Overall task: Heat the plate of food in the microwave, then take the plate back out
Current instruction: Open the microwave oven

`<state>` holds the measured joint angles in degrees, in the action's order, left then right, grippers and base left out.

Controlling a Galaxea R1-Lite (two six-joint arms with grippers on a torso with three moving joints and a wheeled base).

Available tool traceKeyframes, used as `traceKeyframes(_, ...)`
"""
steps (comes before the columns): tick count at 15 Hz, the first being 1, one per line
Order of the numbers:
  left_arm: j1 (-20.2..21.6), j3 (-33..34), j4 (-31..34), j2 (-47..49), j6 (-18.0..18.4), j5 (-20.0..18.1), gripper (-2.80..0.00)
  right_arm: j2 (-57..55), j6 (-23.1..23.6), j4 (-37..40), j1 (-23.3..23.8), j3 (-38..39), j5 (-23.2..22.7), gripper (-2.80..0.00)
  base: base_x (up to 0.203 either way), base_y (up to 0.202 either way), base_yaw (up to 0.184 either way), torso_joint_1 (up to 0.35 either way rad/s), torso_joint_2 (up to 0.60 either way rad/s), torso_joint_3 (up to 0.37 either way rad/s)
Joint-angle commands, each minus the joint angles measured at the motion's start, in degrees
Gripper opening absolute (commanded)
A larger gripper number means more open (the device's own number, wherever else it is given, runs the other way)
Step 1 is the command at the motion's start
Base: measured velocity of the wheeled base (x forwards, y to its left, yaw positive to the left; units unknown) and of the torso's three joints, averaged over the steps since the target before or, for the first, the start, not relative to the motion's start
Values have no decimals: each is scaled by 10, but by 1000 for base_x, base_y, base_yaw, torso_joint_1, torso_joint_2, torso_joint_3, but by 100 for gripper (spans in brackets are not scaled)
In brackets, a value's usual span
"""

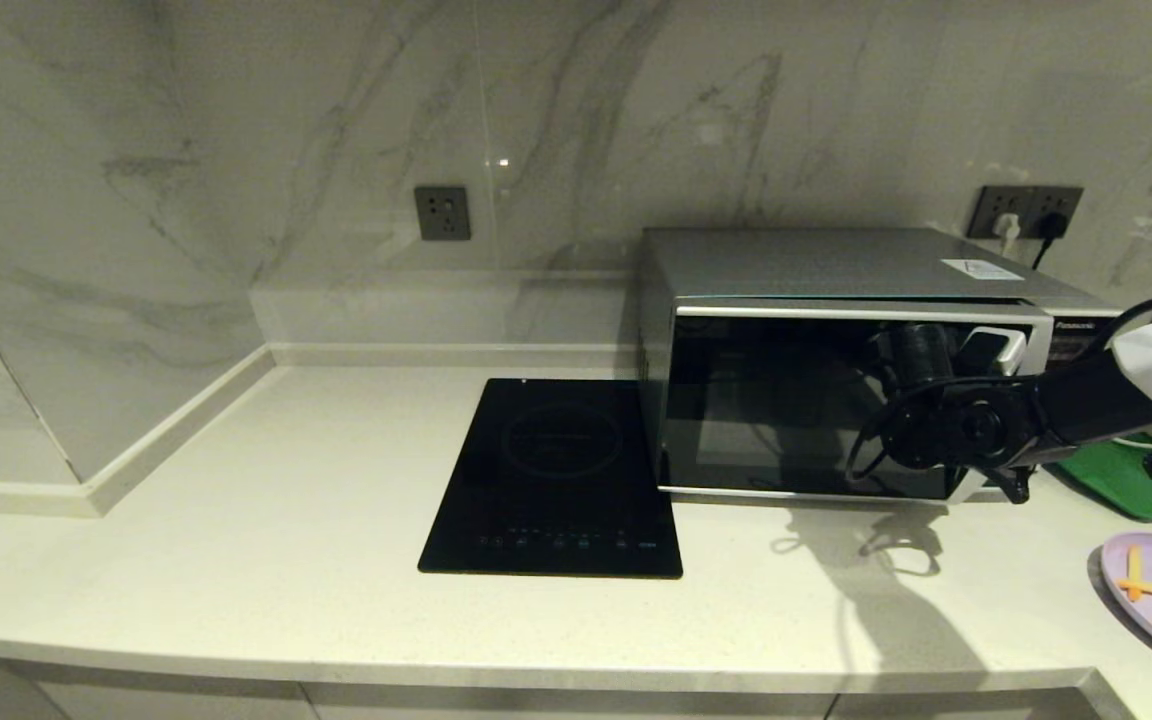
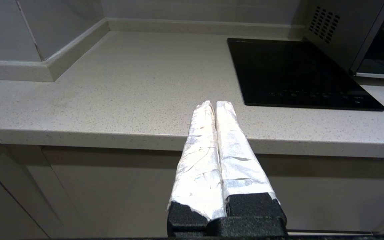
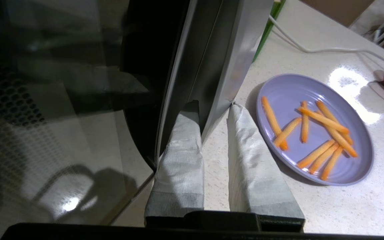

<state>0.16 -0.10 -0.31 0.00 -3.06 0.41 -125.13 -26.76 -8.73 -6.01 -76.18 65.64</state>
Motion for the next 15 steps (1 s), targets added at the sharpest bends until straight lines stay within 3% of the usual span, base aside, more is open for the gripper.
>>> traceKeyframes(1, 0, 0, 0, 0, 0, 0, -280, 22, -1, -5, -13, 9, -4, -280, 0, 0, 0, 0, 0, 0)
traceKeyframes(9, 0, 0, 0, 0, 0, 0, -280, 104, -1, -6, -92, 93, -8, -280, 0, 0, 0, 0, 0, 0)
traceKeyframes(15, 0, 0, 0, 0, 0, 0, -280, 298, -2, -2, -250, 276, -66, -280, 0, 0, 0, 0, 0, 0)
